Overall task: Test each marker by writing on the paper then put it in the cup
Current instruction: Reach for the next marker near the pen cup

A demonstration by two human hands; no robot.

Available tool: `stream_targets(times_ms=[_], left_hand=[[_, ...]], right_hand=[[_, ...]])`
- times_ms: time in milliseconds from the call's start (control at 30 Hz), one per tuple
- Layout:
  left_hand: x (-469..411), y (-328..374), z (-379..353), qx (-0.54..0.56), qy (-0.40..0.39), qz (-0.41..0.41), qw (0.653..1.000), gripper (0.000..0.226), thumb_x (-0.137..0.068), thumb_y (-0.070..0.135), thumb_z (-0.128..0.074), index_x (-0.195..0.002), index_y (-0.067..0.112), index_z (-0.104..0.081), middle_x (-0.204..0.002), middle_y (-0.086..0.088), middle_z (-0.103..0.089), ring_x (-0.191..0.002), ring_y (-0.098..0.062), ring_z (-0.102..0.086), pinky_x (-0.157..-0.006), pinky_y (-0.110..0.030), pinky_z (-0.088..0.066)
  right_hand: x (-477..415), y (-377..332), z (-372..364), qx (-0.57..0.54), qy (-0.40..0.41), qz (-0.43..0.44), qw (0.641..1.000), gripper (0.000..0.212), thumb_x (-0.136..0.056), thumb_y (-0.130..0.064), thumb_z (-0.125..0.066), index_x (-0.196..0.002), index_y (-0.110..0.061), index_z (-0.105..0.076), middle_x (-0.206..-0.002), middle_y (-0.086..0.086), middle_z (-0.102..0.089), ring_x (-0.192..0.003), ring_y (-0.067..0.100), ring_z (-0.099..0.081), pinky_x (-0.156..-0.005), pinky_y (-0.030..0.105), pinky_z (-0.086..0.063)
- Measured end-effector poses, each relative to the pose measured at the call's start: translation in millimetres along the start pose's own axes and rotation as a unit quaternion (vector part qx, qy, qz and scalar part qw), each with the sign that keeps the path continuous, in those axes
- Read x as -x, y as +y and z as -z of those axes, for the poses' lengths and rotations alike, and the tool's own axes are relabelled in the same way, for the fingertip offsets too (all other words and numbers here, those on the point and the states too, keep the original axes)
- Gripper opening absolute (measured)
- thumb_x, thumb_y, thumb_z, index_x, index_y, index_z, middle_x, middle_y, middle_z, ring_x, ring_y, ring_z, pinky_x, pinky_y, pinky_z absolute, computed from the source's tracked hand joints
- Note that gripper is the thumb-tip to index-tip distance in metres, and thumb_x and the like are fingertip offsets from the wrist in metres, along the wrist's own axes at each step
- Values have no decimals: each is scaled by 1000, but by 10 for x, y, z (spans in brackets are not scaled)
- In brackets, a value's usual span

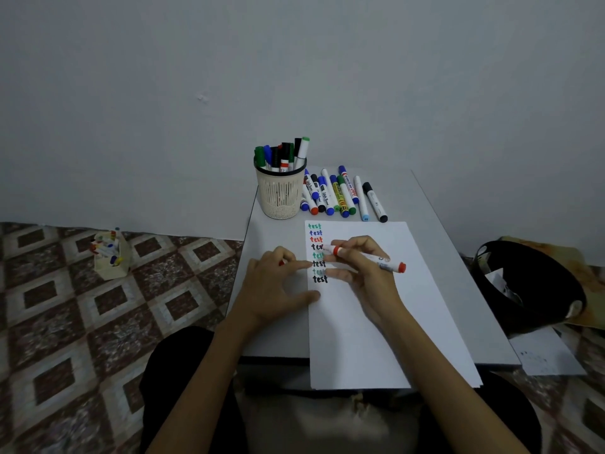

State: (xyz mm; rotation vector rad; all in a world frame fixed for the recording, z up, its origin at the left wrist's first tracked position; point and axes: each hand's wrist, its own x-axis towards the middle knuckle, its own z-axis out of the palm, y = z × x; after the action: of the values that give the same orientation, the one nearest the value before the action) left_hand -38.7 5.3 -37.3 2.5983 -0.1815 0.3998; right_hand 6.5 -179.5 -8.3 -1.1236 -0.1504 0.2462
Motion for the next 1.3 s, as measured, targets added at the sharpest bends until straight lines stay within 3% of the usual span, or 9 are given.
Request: stream_targets(times_ms=[100,233,333,500,567,800,1000,1133,1300], left_hand=[[6,-5,13,18,-4,2,1000,71,-65,79,-44,-121,38,-57,-104,14,-43,-99,-4,-38,-86,-31,-30],[27,-2,35,22,-22,6,1000,77,-63,81,-42,-125,38,-55,-105,12,-45,-99,-7,-40,-87,-31,-30],[19,-4,35,16,-25,10,1000,79,-61,82,-42,-126,38,-54,-106,10,-47,-98,-7,-40,-87,-31,-31],[15,-15,12,15,-28,16,999,80,-61,83,-43,-126,37,-55,-104,13,-45,-95,-4,-36,-87,-32,-33],[17,-10,17,20,-25,15,999,80,-61,82,-43,-125,35,-56,-104,11,-46,-95,-4,-36,-87,-32,-32],[28,-9,27,18,-25,13,999,80,-61,81,-44,-125,35,-55,-103,12,-45,-96,-5,-38,-86,-31,-30],[34,-7,17,18,-13,5,1000,78,-63,80,-46,-123,33,-58,-100,13,-43,-94,-4,-38,-83,-30,-29],[35,-6,22,18,-13,6,1000,78,-62,80,-46,-124,33,-57,-101,14,-43,-94,-4,-37,-82,-29,-27],[30,0,25,19,-13,4,1000,78,-62,80,-46,-122,33,-58,-102,11,-46,-95,-6,-40,-81,-30,-28]], right_hand=[[14,-9,-30,40,-11,-1,999,13,-82,4,-68,-89,-2,-58,-99,19,-71,-93,36,-70,-70,39,-61],[6,14,-100,112,-11,22,993,23,-80,1,-72,-76,-6,-50,-68,15,-66,-51,25,-62,-48,27,-49],[-2,49,-164,174,0,38,984,29,-83,0,-70,-72,-8,-45,-64,10,-62,-41,18,-53,-45,24,-46],[-11,120,-180,249,8,43,967,29,-81,8,-64,-69,-9,-44,-63,-12,-61,-69,18,-63,-50,22,-46],[-12,144,-161,255,-1,48,966,28,-80,8,-64,-69,-8,-44,-62,-14,-61,-76,20,-64,-50,19,-45],[-27,188,-149,290,3,48,956,23,-81,3,-67,-74,-5,-47,-87,10,-69,-85,32,-68,-49,18,-45],[-29,227,-163,321,-2,56,945,26,-81,5,-67,-74,-5,-44,-92,18,-65,-94,31,-64,-74,33,-57],[-42,207,-165,314,5,62,947,27,-82,6,-65,-72,-8,-44,-83,8,-64,-91,29,-65,-65,25,-51],[-44,242,-142,310,-14,65,948,29,-77,2,-65,-69,-12,-42,-85,25,-59,-96,43,-59,-74,37,-54]])
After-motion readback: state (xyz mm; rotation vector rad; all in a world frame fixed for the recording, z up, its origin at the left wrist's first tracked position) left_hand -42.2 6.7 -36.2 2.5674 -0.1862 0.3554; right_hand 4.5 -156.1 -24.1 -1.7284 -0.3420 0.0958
